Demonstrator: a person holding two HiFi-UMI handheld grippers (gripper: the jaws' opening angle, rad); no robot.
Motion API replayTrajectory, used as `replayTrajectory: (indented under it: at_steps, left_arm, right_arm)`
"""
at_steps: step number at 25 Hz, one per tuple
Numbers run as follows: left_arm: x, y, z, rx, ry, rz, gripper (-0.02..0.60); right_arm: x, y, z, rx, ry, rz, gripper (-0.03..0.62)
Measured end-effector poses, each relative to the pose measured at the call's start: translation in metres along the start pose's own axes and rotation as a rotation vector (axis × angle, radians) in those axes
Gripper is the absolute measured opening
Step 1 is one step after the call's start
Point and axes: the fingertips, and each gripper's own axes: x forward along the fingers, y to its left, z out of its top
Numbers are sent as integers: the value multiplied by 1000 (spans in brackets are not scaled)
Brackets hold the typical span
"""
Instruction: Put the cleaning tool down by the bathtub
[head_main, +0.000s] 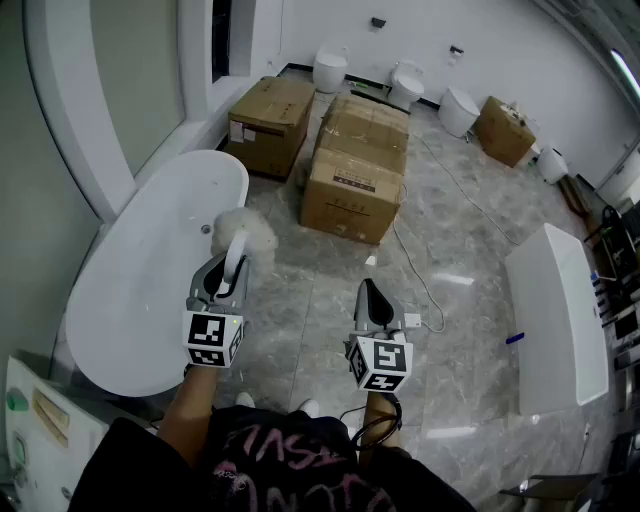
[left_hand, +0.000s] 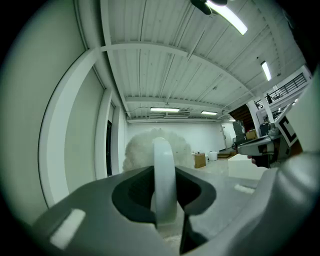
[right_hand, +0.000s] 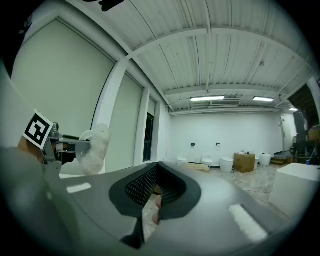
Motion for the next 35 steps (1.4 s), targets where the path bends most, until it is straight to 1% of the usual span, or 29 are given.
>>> replayTrajectory:
  at_steps: [9,14,17,21,29,35]
  left_arm:
    - [5,2,-4,1,8,-14,87]
    - [3,5,-13,-5,22,-24,87]
    - [3,11,-18,-11,27,-24,87]
    - [-1,22,-28,-19,43,-25,87]
    - [-17,45,-39,-7,56,-78,87]
    - [-22,67,-47,-22,57,-94,87]
  right_arm:
    - [5,3,-3,-9,8,-3,20]
    - [5,7,-3,-7,-8,-17,23]
    - [8,11,-5,-16,1,-19,23]
    - [10,22,-11,-20,17,-27,23]
    - [13,60,-25,-10,47,-57,23]
    - [17,84,-32,-50,71,-66,23]
